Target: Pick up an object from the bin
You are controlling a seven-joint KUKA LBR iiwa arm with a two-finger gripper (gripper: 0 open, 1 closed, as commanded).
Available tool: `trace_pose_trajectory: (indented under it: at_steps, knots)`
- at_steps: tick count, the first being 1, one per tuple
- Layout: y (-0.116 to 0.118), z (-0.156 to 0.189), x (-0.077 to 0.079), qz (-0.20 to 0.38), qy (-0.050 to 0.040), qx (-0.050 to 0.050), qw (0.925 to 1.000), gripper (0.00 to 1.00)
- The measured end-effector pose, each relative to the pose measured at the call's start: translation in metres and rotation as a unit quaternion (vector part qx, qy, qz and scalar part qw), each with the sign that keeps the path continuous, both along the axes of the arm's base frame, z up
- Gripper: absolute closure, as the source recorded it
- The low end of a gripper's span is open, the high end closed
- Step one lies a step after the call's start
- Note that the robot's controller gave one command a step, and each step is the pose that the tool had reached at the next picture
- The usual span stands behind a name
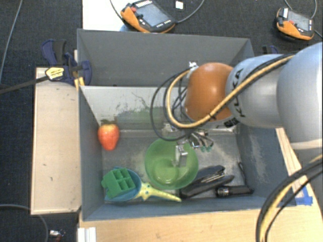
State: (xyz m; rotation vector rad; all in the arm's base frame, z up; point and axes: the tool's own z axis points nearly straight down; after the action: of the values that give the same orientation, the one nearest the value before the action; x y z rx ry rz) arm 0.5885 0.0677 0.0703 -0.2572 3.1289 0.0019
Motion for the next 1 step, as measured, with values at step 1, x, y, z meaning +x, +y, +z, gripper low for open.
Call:
trace_pose_trajectory:
  at_steps: [1]
  knots:
    - [-0.0015, 0.001, -0.0036, 0.005, -0.0061, 0.002, 1.0, 0.0]
